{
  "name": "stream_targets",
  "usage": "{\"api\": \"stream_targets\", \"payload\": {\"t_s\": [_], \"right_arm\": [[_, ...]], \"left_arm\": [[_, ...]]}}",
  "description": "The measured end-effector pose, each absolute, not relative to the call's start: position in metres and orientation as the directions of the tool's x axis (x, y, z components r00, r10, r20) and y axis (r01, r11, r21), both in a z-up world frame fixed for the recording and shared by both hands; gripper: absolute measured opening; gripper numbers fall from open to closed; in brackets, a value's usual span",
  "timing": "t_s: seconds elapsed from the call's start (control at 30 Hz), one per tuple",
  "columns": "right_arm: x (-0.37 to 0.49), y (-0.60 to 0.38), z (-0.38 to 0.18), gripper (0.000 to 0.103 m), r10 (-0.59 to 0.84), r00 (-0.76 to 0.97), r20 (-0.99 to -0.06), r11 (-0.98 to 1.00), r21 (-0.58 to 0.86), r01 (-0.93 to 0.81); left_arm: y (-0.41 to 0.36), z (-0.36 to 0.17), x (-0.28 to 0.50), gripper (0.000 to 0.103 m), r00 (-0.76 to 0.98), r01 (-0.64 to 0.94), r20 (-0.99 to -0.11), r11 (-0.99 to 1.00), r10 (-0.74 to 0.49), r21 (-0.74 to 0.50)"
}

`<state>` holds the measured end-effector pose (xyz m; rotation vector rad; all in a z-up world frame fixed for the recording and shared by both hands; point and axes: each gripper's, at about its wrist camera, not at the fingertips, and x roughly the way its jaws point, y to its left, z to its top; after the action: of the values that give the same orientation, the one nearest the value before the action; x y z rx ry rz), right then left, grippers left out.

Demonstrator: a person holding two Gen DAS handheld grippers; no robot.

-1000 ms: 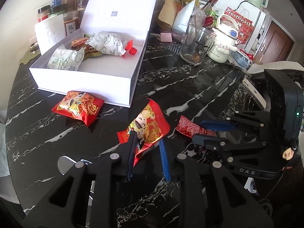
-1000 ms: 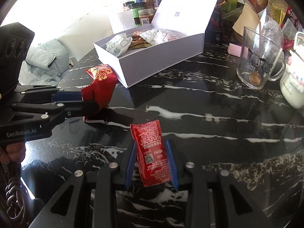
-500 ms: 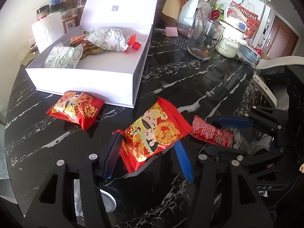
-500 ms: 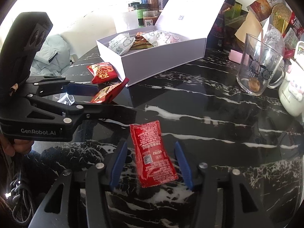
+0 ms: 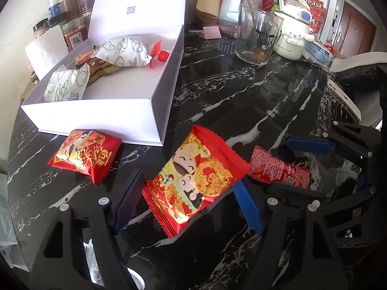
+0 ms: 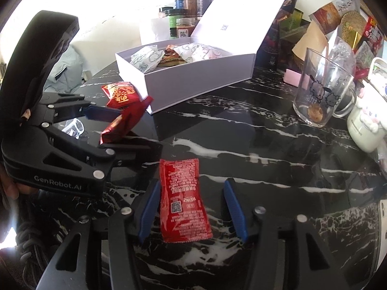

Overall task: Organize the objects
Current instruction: 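Grasp the red cartoon snack packet with the left tool while the right tool holds the sachet, then lift the red packet with the left tool while the right tool lifts the sachet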

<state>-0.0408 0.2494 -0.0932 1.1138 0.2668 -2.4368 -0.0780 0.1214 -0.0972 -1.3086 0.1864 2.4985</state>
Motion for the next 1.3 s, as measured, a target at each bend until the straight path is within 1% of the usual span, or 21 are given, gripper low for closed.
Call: {"api": "stream_targets", "payload": {"t_s": [0.07, 0.1, 0.13, 0.17, 0.2, 0.27, 0.3, 0.33, 0.5, 0.7, 0.73, 0.77, 0.87, 0.97, 1.0, 1.03, 1.23, 1.3], "right_arm": [[-0.041, 0.25, -0.093, 0.039, -0.319, -0.578, -0.751, -0.883, 0.013, 0.47], [-0.042, 0.251, -0.092, 0.035, -0.319, -0.581, -0.749, -0.884, 0.014, 0.468], [-0.043, 0.252, -0.092, 0.03, -0.319, -0.584, -0.747, -0.887, 0.017, 0.462], [-0.043, 0.253, -0.092, 0.03, -0.322, -0.582, -0.746, -0.888, 0.025, 0.46], [-0.044, 0.254, -0.092, 0.03, -0.327, -0.583, -0.744, -0.889, 0.032, 0.457], [-0.044, 0.255, -0.092, 0.029, -0.333, -0.585, -0.74, -0.89, 0.041, 0.454], [-0.044, 0.256, -0.092, 0.029, -0.338, -0.586, -0.736, -0.89, 0.048, 0.453], [-0.045, 0.258, -0.092, 0.029, -0.348, -0.585, -0.732, -0.889, 0.059, 0.454], [-0.046, 0.264, -0.092, 0.026, -0.383, -0.576, -0.722, -0.887, 0.114, 0.448], [-0.051, 0.272, -0.092, 0.023, -0.416, -0.562, -0.715, -0.887, 0.183, 0.424], [-0.051, 0.274, -0.092, 0.022, -0.421, -0.56, -0.714, -0.887, 0.195, 0.419], [-0.052, 0.275, -0.092, 0.022, -0.427, -0.557, -0.713, -0.886, 0.207, 0.414], [-0.052, 0.278, -0.092, 0.021, -0.431, -0.555, -0.711, -0.888, 0.227, 0.399], [-0.052, 0.278, -0.091, 0.019, -0.428, -0.557, -0.712, -0.891, 0.23, 0.392], [-0.051, 0.278, -0.091, 0.018, -0.431, -0.557, -0.71, -0.89, 0.233, 0.392], [-0.051, 0.278, -0.089, 0.001, -0.43, -0.561, -0.708, -0.891, 0.231, 0.391], [-0.052, 0.276, -0.087, 0.0, -0.414, -0.562, -0.716, -0.897, 0.217, 0.385], [-0.051, 0.274, -0.087, 0.002, -0.423, -0.556, -0.715, -0.892, 0.22, 0.396]], "left_arm": [[0.119, -0.098, -0.078, 0.074, -0.532, -0.336, -0.816, -0.941, 0.226, -0.041], [0.119, -0.098, -0.077, 0.074, -0.534, -0.338, -0.813, -0.94, 0.231, -0.046], [0.118, -0.098, -0.077, 0.071, -0.534, -0.338, -0.812, -0.94, 0.236, -0.05], [0.118, -0.098, -0.077, 0.063, -0.54, -0.336, -0.809, -0.941, 0.234, -0.048], [0.118, -0.097, -0.076, 0.058, -0.546, -0.333, -0.806, -0.942, 0.229, -0.043], [0.119, -0.096, -0.076, 0.045, -0.551, -0.329, -0.805, -0.944, 0.221, -0.034], [0.118, -0.096, -0.076, 0.042, -0.553, -0.326, -0.804, -0.945, 0.219, -0.033], [0.118, -0.096, -0.076, 0.037, -0.554, -0.324, -0.803, -0.945, 0.219, -0.035], [0.115, -0.094, -0.077, 0.034, -0.543, -0.315, -0.803, -0.946, 0.246, -0.077], [0.109, -0.093, -0.076, 0.027, -0.526, -0.279, -0.807, -0.951, 0.269, -0.135], [0.108, -0.093, -0.076, 0.023, -0.521, -0.274, -0.808, -0.95, 0.276, -0.149], [0.106, -0.093, -0.076, 0.021, -0.516, -0.268, -0.807, -0.949, 0.287, -0.165], [0.103, -0.092, -0.076, 0.02, -0.497, -0.257, -0.806, -0.941, 0.322, -0.218], [0.102, -0.091, -0.076, 0.02, -0.494, -0.247, -0.808, -0.943, 0.321, -0.223], [0.102, -0.091, -0.075, 0.02, -0.495, -0.247, -0.809, -0.944, 0.318, -0.22], [0.102, -0.09, -0.075, 0.02, -0.496, -0.248, -0.808, -0.944, 0.318, -0.22], [0.101, -0.087, -0.073, 0.02, -0.496, -0.249, -0.808, -0.943, 0.319, -0.22], [0.099, -0.088, -0.073, 0.02, -0.496, -0.243, -0.81, -0.945, 0.314, -0.218]]}}
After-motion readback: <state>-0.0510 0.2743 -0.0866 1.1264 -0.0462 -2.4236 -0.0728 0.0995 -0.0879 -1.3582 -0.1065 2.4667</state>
